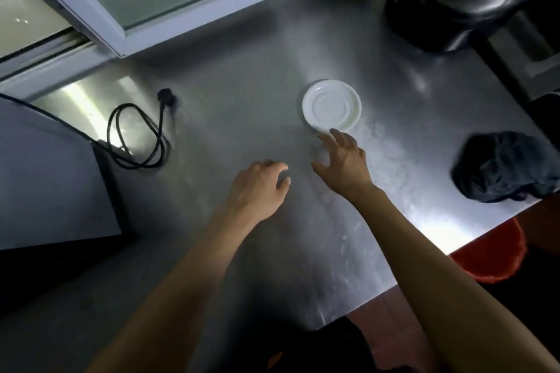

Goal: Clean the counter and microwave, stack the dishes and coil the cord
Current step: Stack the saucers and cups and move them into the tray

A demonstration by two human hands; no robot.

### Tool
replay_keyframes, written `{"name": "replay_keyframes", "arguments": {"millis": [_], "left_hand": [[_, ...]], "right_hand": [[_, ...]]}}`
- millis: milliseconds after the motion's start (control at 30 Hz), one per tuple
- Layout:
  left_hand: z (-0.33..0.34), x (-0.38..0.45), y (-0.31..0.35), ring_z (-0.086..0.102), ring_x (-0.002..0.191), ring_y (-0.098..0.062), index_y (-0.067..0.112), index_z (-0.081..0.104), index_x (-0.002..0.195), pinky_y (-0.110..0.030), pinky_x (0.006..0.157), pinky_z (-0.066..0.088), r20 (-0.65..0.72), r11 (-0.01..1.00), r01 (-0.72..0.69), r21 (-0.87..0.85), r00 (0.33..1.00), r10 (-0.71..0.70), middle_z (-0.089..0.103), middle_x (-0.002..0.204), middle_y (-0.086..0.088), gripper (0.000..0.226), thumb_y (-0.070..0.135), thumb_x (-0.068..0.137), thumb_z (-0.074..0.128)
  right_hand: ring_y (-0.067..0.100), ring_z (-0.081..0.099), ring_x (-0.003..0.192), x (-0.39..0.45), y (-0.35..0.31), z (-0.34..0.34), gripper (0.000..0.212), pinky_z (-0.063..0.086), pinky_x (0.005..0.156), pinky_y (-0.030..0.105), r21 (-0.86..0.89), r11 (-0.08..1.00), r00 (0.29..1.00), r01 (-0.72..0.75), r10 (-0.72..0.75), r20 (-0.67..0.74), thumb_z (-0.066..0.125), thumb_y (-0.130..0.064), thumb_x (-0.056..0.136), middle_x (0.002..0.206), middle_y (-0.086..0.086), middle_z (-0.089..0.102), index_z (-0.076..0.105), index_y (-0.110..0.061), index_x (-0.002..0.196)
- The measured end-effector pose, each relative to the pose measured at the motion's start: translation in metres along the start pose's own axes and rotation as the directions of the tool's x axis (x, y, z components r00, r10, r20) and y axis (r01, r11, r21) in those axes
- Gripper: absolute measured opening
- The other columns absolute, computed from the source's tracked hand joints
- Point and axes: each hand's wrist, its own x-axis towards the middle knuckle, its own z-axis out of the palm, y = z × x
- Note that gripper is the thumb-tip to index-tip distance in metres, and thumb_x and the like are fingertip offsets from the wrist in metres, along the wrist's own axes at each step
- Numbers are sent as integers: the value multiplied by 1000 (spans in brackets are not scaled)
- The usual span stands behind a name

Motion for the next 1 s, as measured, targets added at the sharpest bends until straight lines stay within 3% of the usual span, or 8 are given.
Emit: {"name": "replay_keyframes", "arguments": {"millis": [333,533,667,900,1000], "left_hand": [[-7,74,18,59,113,-26,26,61,127,-39,90,49,27,998,67,-15,997,-66,64,124,-1,35,40,96,51],[-7,91,7,60,110,-27,24,62,124,-40,89,50,21,995,77,-59,997,-76,66,120,-2,33,38,96,52],[-4,91,1,59,109,-31,20,63,124,-41,88,49,47,998,46,-43,998,-44,65,118,-5,34,36,96,51],[-6,74,-6,57,111,-29,21,62,125,-39,89,48,66,994,92,-57,994,-88,65,121,-5,38,39,97,44],[-10,61,-9,56,114,-28,21,60,128,-39,92,47,89,991,121,-65,989,-115,63,125,-4,51,46,92,34]], "right_hand": [[34,11,150,78,21,-14,83,25,111,55,-174,983,999,54,-54,4,67,-55,82,163,8,16,30,-27,151],[38,-8,151,118,24,-12,108,7,116,64,-234,970,996,67,-50,78,66,-74,70,165,3,-4,9,-35,154],[40,-8,150,134,25,-10,112,9,113,69,-261,963,995,66,-45,85,64,-79,64,165,2,-2,11,-37,153],[43,-9,148,142,20,-10,115,23,108,63,-268,963,995,18,9,97,61,-84,61,165,2,-10,4,-44,153],[41,-3,148,138,15,-12,117,25,107,62,-262,965,993,10,20,113,65,-82,60,164,5,-9,5,-44,152]]}}
